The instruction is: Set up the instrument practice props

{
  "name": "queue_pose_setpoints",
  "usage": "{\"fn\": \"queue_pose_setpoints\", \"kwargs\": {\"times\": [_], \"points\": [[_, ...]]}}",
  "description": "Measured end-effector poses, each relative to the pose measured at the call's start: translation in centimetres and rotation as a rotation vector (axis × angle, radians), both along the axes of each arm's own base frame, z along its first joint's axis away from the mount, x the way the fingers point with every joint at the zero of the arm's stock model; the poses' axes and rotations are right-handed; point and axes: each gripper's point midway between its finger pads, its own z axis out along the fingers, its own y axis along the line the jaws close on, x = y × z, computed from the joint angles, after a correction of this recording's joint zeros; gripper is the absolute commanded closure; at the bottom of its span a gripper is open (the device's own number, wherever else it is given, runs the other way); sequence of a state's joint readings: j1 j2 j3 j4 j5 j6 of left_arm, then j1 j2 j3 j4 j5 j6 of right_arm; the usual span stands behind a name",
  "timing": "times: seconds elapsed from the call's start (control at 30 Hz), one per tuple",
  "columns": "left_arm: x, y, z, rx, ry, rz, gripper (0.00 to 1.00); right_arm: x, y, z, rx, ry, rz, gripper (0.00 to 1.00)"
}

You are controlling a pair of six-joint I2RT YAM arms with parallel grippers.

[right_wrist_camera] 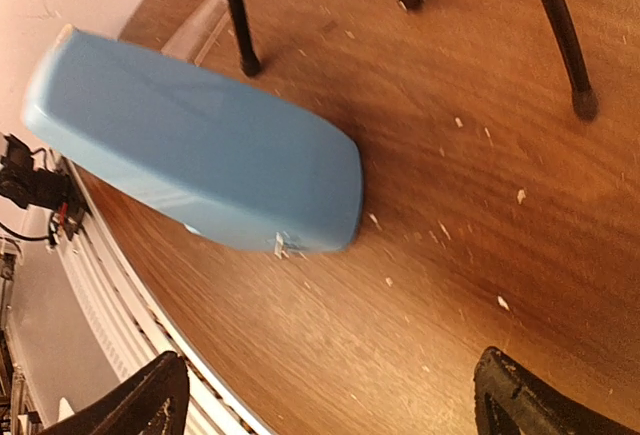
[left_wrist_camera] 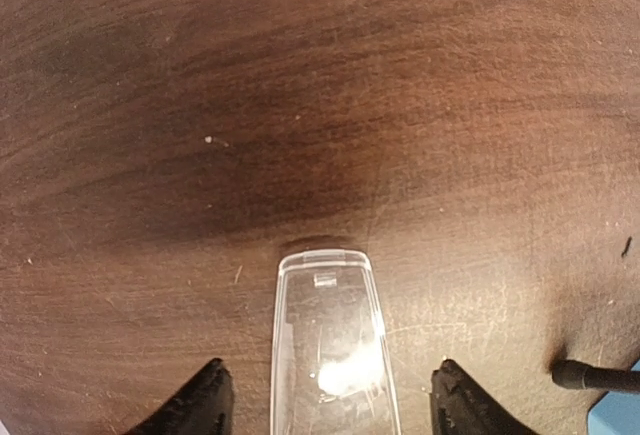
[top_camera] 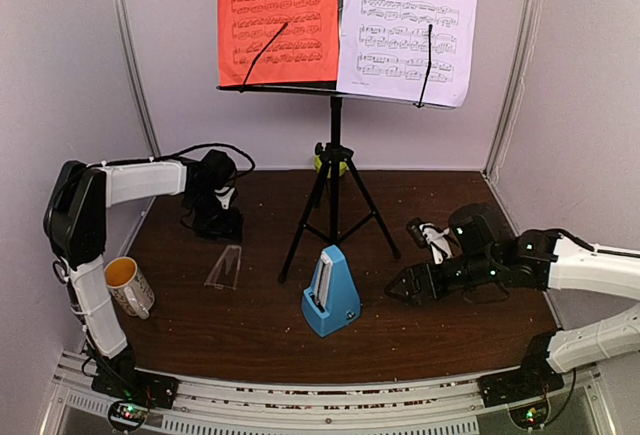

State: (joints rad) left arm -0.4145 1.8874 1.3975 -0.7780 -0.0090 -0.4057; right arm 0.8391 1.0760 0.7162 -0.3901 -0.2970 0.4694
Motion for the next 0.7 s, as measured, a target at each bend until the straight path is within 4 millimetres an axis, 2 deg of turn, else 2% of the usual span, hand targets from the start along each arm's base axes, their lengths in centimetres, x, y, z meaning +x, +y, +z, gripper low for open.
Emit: {"fn": "queue_pose_setpoints", "kwargs": {"times": [0.1,0.17,0.27,0.33,0.4,0.47,0.57,0.7], "points": [[-0.2,-0.1,0.7,-0.02,-0.02,-0.002,0.25,-0.8,-0.9,-2.0,-0.031,0.034,-0.01,0.03],[-1.1,0.1,1.7,-0.048,-0.052,0.0,0.27,-1.1,-1.3,-3.3,-0.046,0.054,-0.014,0.04],[-3.6,0.4,3.9,-0.105,-0.122,-0.012,0.31,-1.4,-1.6,-4.9,-0.063,0.082,-0.022,0.09],[-5.0,-0.1,5.4,-0.151,-0.192,-0.04,0.35,-1.3,-1.5,-5.9,-0.069,0.096,-0.027,0.14],[-6.8,-2.0,6.5,-0.212,-0.267,-0.11,0.41,-1.1,-1.2,-6.5,-0.071,0.111,-0.031,0.22],[-9.0,-4.8,6.9,-0.283,-0.31,-0.209,0.48,-0.8,-0.5,-7.0,-0.063,0.122,-0.03,0.29],[-12.2,-9.3,6.2,-0.375,-0.323,-0.344,0.55,-0.2,0.5,-7.5,-0.056,0.142,-0.032,0.37],[-14.4,-12.9,4.2,-0.431,-0.303,-0.41,0.6,0.8,2.7,-7.2,-0.021,0.153,-0.016,0.48]]}}
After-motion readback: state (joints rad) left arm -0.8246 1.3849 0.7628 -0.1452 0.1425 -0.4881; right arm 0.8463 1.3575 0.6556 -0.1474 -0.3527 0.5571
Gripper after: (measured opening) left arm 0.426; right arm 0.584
